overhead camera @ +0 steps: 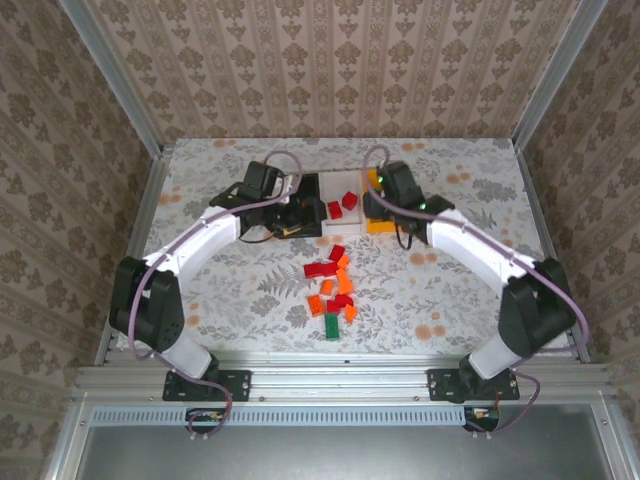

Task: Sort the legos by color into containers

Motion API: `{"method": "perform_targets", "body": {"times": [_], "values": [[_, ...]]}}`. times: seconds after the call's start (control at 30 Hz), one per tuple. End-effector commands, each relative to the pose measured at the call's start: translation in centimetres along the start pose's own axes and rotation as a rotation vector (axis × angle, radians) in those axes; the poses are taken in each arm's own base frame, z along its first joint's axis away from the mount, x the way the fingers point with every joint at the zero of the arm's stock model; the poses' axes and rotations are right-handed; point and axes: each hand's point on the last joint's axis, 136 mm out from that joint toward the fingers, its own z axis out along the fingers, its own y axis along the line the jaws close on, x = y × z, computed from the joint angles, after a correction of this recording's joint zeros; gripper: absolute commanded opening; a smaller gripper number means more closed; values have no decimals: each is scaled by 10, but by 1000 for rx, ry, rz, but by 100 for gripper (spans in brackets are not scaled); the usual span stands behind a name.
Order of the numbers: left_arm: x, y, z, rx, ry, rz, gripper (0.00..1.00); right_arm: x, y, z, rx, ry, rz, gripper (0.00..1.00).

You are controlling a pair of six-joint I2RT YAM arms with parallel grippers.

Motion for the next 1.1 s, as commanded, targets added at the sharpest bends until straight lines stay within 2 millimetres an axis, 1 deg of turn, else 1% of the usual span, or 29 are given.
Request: {"method": "perform_targets", "body": {"times": [0.0, 0.07, 0.17, 0.27, 0.37, 0.43, 0.57, 0.73, 0.83, 0.93, 1.07], "values": [[-19, 15, -23, -69, -70, -11, 92, 60, 28, 5, -32, 87, -9, 53], [-24, 24, -27, -86, -85, -33, 92, 95, 46, 6, -61, 161, -43, 51], [-29, 29, -30, -87, -96, -52, 92, 132, 65, 7, -75, 231, -112, 51], [-31, 29, -34, -87, -109, -51, 92, 157, 71, 11, -81, 298, -151, 55], [-31, 28, -35, -81, -114, -48, 92, 176, 71, 17, -84, 356, -171, 55], [-31, 27, -36, -78, -115, -47, 92, 185, 74, 19, -102, 388, -184, 55], [-31, 26, -34, -67, -110, -52, 92, 197, 73, 27, -94, 420, -200, 55], [-29, 25, -32, -54, -102, -57, 92, 200, 71, 35, -72, 415, -199, 50], [-29, 24, -31, -48, -99, -61, 92, 197, 67, 37, -45, 400, -207, 39], [-29, 24, -32, -47, -101, -59, 92, 191, 63, 33, -34, 373, -205, 32], [-29, 23, -32, -46, -102, -58, 92, 174, 58, 20, -20, 326, -204, 28]]}}
